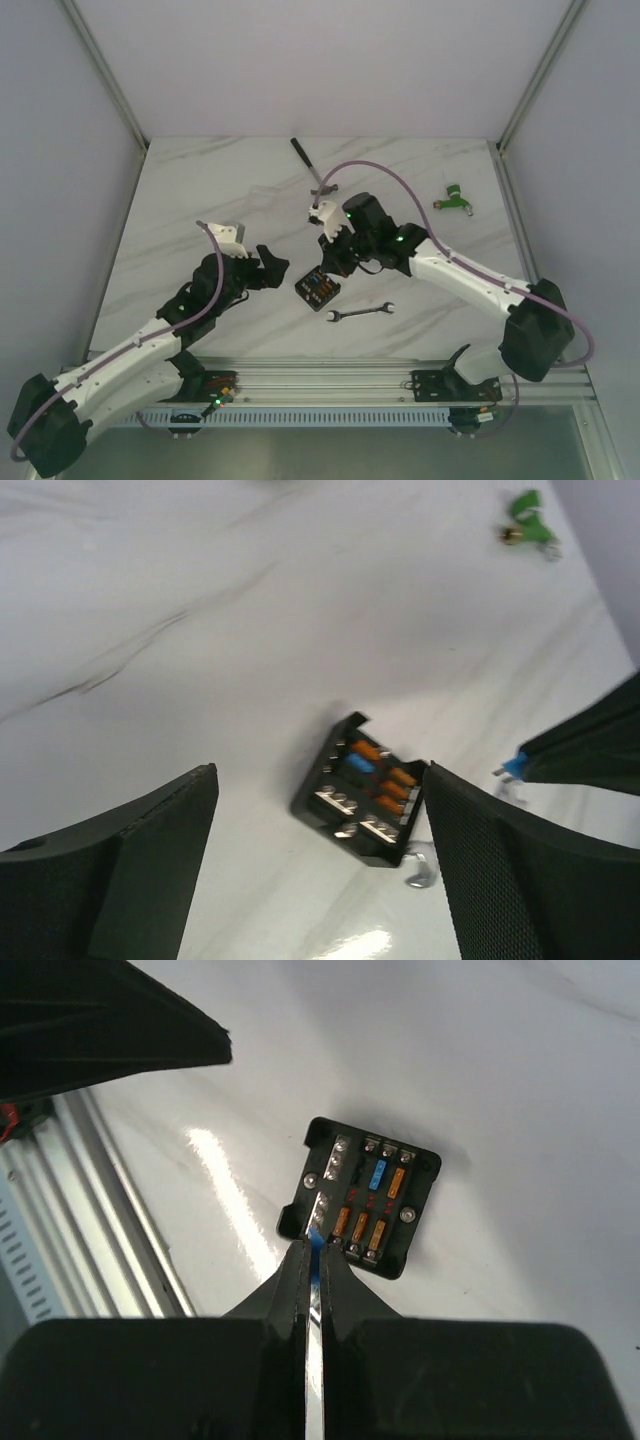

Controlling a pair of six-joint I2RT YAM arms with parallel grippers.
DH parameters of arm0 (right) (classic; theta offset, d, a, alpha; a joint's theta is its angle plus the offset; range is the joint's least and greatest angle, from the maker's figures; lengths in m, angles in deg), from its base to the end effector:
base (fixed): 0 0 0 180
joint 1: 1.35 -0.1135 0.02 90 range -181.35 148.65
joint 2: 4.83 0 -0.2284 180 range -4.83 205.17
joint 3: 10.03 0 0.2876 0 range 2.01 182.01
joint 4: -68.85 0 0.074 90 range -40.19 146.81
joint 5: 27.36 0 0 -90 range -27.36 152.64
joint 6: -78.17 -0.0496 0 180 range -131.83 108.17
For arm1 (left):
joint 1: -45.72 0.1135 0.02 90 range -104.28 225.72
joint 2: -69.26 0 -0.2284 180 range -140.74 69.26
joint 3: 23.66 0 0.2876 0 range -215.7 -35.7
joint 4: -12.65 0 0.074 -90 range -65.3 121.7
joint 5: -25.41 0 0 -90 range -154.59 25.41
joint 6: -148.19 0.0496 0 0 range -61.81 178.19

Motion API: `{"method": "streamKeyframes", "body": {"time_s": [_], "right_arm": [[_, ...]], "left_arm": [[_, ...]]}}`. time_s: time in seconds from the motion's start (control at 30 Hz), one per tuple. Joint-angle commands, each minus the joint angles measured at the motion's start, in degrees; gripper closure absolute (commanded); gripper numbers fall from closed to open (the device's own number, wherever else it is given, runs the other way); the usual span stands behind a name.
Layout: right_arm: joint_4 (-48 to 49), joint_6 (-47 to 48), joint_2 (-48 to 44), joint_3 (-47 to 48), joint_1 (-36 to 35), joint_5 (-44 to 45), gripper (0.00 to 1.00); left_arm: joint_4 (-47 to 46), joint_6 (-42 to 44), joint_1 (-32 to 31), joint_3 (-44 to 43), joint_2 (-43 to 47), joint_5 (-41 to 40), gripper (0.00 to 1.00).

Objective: Snap on the fuse box
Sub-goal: Install the fuse at the fuse box base.

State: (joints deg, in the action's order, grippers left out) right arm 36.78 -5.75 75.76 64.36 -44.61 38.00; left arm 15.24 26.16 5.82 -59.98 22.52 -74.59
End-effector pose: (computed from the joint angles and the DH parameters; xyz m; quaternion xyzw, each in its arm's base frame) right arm 0.2495 0.2632 0.2340 -0.4515 0.7600 0.3179 0.3428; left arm 0.2096 -0.1640 0.2002 -0.0006 0.7816 -0.3090 0.5419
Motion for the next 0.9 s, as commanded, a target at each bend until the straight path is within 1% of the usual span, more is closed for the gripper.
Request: {"method": "streamKeyframes", "body": {"time_s": [0.0, 0.1, 0.37, 0.53, 0.87], "right_arm": [[0.6, -7.2, 4.1, 4.0, -3.7, 14.3, 1.0], [0.0, -9.8, 7.1, 6.0, -5.9, 18.5, 1.0], [0.0, -12.1, 14.6, 8.4, -9.6, 24.1, 1.0], [-0.1, -13.5, 18.5, 9.2, -10.2, 26.1, 1.0], [-0.3, -15.0, 23.3, 11.9, -11.5, 28.6, 1.0]], "left_arm": [[5.9, -3.0, 2.7, 2.0, 1.6, -6.5, 0.06], [8.4, -2.9, 3.9, 1.8, 1.0, -9.3, 0.0], [7.3, -2.8, 5.7, 3.5, -3.4, -15.8, 0.0], [4.3, -1.5, 6.2, 5.6, -2.5, -17.0, 0.0], [3.1, -1.9, 8.1, 8.0, 0.9, -17.4, 0.0]]}}
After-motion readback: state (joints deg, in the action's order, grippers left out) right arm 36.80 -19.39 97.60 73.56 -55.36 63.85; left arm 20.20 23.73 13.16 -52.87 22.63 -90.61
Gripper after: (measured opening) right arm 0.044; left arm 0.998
